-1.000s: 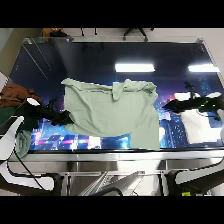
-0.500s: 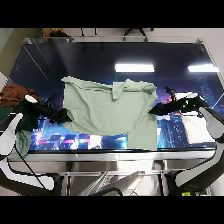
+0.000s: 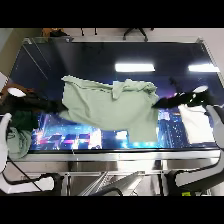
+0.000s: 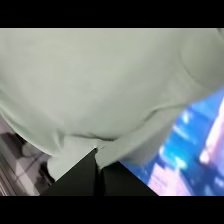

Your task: Fold the shirts.

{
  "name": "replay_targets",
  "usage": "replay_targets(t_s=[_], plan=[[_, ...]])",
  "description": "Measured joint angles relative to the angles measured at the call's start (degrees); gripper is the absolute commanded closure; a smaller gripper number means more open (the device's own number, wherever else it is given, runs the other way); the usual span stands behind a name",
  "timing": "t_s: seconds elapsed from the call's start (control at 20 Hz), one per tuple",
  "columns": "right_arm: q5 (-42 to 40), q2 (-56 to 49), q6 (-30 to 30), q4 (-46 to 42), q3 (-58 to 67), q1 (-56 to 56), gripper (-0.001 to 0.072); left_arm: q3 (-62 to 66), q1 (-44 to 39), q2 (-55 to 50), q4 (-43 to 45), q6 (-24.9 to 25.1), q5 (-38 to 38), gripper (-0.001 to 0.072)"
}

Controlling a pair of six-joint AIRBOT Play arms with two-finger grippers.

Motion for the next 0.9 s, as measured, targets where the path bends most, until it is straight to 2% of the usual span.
replay_targets(t_s=[0.2, 0.35, 0.45, 0.55, 0.7, 0.9], plan=[[-3.56, 11.17, -2.08, 14.51, 17.75, -0.02, 0.0687, 20.7, 3.54, 10.88, -9.51, 0.31, -2.67, 0.0695], [-11.34, 18.34, -2.56, 19.47, 30.86, 0.0, 0.0687, 39.89, 7.54, 18.16, -13.62, 0.0, 1.01, 0.0696], [-16.94, 22.71, -2.73, 21.05, 36.0, 0.02, 0.0687, 48.09, 10.82, 22.97, -14.95, -0.37, 5.11, 0.0696], [-21.42, 26.53, -2.8, 20.98, 38.64, 0.02, 0.0687, 50.4, 14.93, 27.98, -15.43, -0.35, 8.96, 0.0696], [-24.79, 30.14, -2.97, 18.6, 40.37, 0.02, 0.0687, 45.64, 22.03, 34.75, -15.5, 1.42, 12.0, 0.0696], [-22.32, 28.33, -2.25, 16.24, 40.28, 0.02, 0.0688, 35.21, 25.14, 37.48, -16.22, 4.13, 11.17, 0.0695]])
